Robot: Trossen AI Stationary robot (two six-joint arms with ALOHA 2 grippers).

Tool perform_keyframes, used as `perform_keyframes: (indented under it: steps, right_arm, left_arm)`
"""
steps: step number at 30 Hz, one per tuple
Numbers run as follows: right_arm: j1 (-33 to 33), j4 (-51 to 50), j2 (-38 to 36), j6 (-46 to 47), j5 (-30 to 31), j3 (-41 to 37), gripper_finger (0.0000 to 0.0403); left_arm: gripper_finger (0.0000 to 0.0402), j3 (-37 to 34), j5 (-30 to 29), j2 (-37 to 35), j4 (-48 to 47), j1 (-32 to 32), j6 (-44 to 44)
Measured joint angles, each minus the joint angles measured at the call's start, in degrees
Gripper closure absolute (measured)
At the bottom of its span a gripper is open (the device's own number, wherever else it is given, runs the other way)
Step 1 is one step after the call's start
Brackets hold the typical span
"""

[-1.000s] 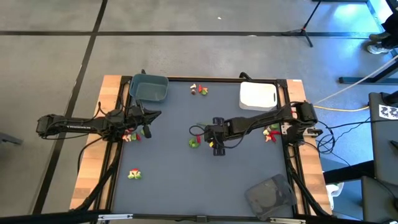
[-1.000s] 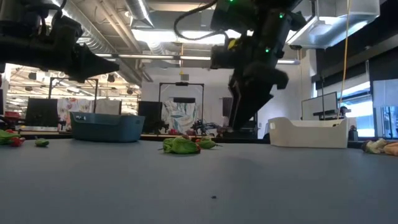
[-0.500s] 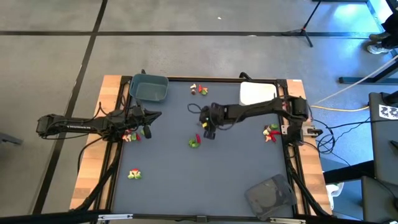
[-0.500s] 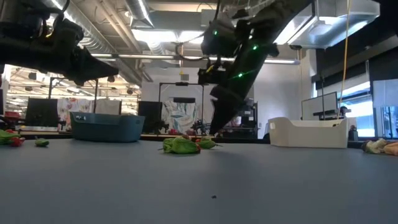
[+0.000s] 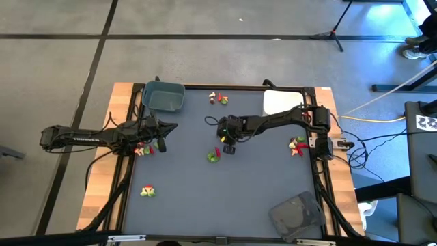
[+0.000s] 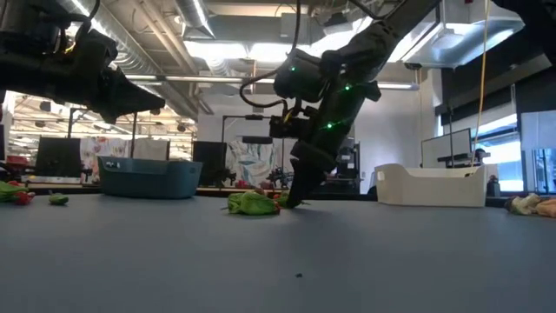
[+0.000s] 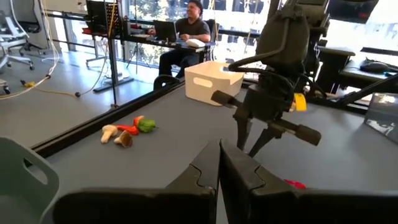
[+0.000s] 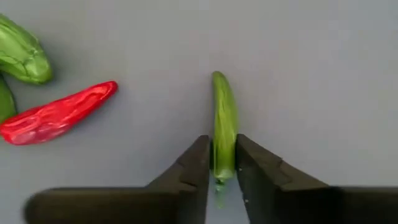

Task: Sort produce into baskets
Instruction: Put the green chili pepper into the white bin

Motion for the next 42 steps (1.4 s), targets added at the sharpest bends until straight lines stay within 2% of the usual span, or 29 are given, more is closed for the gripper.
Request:
perform_keyframes:
  steps: [4, 10, 15, 18, 24, 27, 31, 38, 42]
  right_arm:
    - [0.0, -0.44, -0.59, -0.47, 0.12, -0.05, 0.0389]
    - [-0.07, -4.24, -4.29, -0.03, 0.56, -0.23, 0.0377]
    - [-0.08, -11.41, -9.15, 0.93, 1.41, -0.22, 0.039]
    - [-0.09, -15.84, -13.43, 1.65, 2.13, -0.16, 0.0392]
    - [-1.18, -27.18, -21.73, 5.31, 5.7, -0.18, 0.0384]
    - [-2.76, -31.37, -25.43, 6.58, 8.75, -0.18, 0.0384]
    - [-5.46, -34.14, -29.18, 8.48, 11.27, -0.18, 0.0384]
    - [-11.95, -37.79, -33.24, 8.45, 11.84, -0.42, 0.0384]
    - [-17.36, -37.45, -35.06, 8.42, 11.8, -4.38, 0.0384]
  left_arm:
    - [0.0396, 0.0, 0.01, -0.04, 0.18, 0.0, -0.26]
    - [0.0396, 0.0, -0.3, -0.04, 0.24, 0.15, 1.31]
    - [0.0395, 0.0, -1.23, -0.06, 0.14, 0.17, 1.3]
    - [0.0378, 0.0, -1.91, -0.07, -0.02, 0.17, -0.08]
    - [0.0313, 0.0, -1.95, -0.05, -0.14, 0.17, -1.34]
    - [0.0285, 0.01, -1.95, -0.07, 0.11, 0.17, -1.01]
    - [0.0267, 0.02, -1.95, -0.07, 0.02, 0.17, -2.17]
    - [0.0263, 0.02, -1.95, -0.07, 0.22, 0.09, -1.8]
    - [0.0263, 0.02, -1.95, -0.07, 0.22, 0.09, -2.02]
